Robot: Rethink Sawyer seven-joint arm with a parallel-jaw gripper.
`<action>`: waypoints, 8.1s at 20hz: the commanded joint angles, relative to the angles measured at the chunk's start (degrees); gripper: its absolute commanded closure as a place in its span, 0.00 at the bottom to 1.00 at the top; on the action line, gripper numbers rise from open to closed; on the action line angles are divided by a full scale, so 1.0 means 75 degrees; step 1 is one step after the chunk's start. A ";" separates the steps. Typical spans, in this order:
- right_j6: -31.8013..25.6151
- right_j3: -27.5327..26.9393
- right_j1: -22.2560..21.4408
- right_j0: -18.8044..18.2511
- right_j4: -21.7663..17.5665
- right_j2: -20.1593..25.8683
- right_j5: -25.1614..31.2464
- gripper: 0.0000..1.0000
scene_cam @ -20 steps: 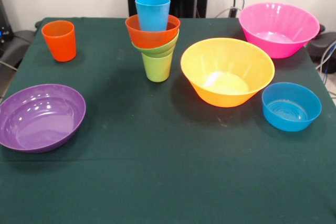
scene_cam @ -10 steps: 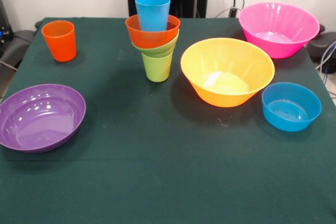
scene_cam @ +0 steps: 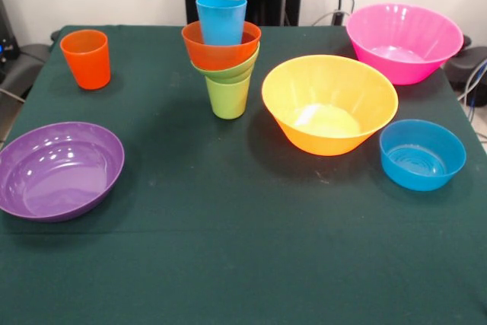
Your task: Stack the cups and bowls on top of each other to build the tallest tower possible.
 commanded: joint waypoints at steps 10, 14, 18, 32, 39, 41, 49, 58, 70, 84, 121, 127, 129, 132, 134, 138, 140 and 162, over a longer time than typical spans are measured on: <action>0.0195 0.0351 0.0332 0.0343 -0.0510 -0.0387 0.0580 1.00; 0.0195 0.0464 0.0293 0.0320 -0.0522 -0.0393 0.0521 1.00; 0.0205 0.0493 0.0294 0.0335 -0.0545 -0.0423 0.0515 1.00; 0.0144 0.0546 0.0380 0.0347 -0.0587 -0.0527 0.0391 1.00; 0.0165 0.0647 0.0394 0.0353 -0.0632 -0.0564 0.0279 1.00; 0.0167 0.0660 0.0395 0.0351 -0.0616 -0.0553 0.0277 1.00; 0.0190 0.0646 0.0448 0.0385 -0.0603 -0.0548 0.0290 1.00; 0.0166 0.0653 0.0465 0.0356 -0.0653 -0.0546 0.0211 1.00; 0.0178 0.0621 0.0468 0.0386 -0.0674 -0.0555 0.0251 1.00; 0.0140 0.0610 0.0489 0.0388 -0.0694 -0.0538 0.0258 1.00; 0.0136 0.0596 0.0446 0.0465 -0.0776 -0.0562 0.0252 0.00; 0.0131 0.0606 0.0427 0.0452 -0.0772 -0.0559 0.0227 0.00; 0.0133 0.0605 0.0416 0.0453 -0.0797 -0.0570 0.0209 0.00; 0.0031 0.0608 0.0304 0.0395 -0.0747 -0.0516 0.0338 0.00; -0.0058 0.0612 0.0149 0.0336 -0.0649 -0.0462 0.0541 0.00; -0.0225 0.0661 -0.0132 0.0232 -0.0498 -0.0368 0.0848 0.00; -0.0321 0.0722 -0.0295 0.0155 -0.0440 -0.0329 0.0990 0.00; -0.0614 0.1162 -0.0718 -0.0173 -0.0346 -0.0149 0.1398 0.00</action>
